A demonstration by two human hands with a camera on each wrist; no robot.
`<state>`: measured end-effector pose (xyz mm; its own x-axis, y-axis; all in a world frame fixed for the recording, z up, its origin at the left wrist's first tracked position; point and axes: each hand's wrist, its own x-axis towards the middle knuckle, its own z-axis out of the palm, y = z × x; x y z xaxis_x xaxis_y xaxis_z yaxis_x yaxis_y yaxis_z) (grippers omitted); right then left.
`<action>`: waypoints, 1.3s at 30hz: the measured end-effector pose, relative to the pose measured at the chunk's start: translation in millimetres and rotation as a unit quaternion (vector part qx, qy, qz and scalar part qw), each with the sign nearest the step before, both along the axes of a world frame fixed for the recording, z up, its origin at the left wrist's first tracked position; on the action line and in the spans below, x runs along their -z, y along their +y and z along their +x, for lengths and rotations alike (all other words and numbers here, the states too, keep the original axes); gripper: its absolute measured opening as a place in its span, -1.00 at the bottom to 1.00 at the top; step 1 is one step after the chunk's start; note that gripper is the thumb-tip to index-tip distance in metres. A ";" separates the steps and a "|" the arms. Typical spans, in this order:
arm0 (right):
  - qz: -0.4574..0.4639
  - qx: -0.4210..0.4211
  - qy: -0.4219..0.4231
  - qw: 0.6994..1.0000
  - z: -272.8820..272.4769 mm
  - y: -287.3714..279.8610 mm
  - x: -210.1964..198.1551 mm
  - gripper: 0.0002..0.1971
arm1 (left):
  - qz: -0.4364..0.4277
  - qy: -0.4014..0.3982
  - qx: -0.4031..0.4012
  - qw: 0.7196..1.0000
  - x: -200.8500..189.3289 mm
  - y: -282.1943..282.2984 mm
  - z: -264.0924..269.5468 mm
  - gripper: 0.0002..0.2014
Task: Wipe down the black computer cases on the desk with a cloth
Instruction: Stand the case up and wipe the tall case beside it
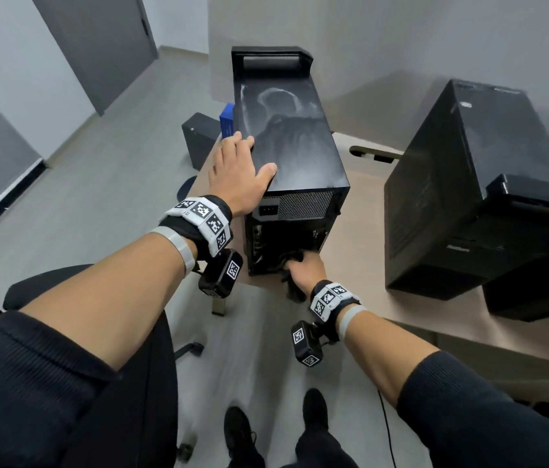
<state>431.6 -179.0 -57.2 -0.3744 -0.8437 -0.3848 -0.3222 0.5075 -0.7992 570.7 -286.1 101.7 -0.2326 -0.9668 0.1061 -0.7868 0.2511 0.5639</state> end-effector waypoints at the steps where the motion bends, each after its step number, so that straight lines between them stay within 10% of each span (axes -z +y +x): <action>1: -0.002 -0.003 -0.020 1.000 7.0 -1.5 -1.7 -0.76 | 0.001 0.000 0.002 1.000 -0.2 -0.2 0.4 -0.29; 5: -0.065 -0.036 -0.107 0.992 40.9 -11.6 -14.1 -0.71 | 0.008 0.009 0.008 1.000 -0.4 0.1 1.3 -0.29; 13: 0.044 -0.064 0.062 0.995 54.4 -17.5 19.8 -0.73 | 0.018 0.009 0.003 1.000 -4.3 4.1 1.2 -0.29; 18: 0.050 -0.054 0.003 0.997 31.0 2.2 20.3 -0.70 | 0.014 0.008 0.005 1.000 -3.8 3.3 0.6 -0.29; 28: -0.165 -0.022 -0.091 0.982 -42.6 47.5 -160.7 -0.83 | 0.029 0.015 0.002 0.999 -11.0 5.8 0.3 -0.29; 34: -0.368 0.004 -0.173 0.913 -42.7 4.6 -293.3 -0.90 | 0.069 0.116 -0.006 0.991 -20.0 -5.4 7.9 -0.30; 39: -0.369 -0.104 0.046 0.922 -40.7 -44.3 -281.1 -0.63 | -0.007 0.292 -0.068 0.954 -50.6 -9.7 5.3 -0.65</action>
<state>390.9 -223.3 223.8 -0.1771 -0.9202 0.3490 -0.4342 -0.2452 -0.8668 576.1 -295.8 152.4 -0.0034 -0.9814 0.1917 -0.3649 0.1797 0.9135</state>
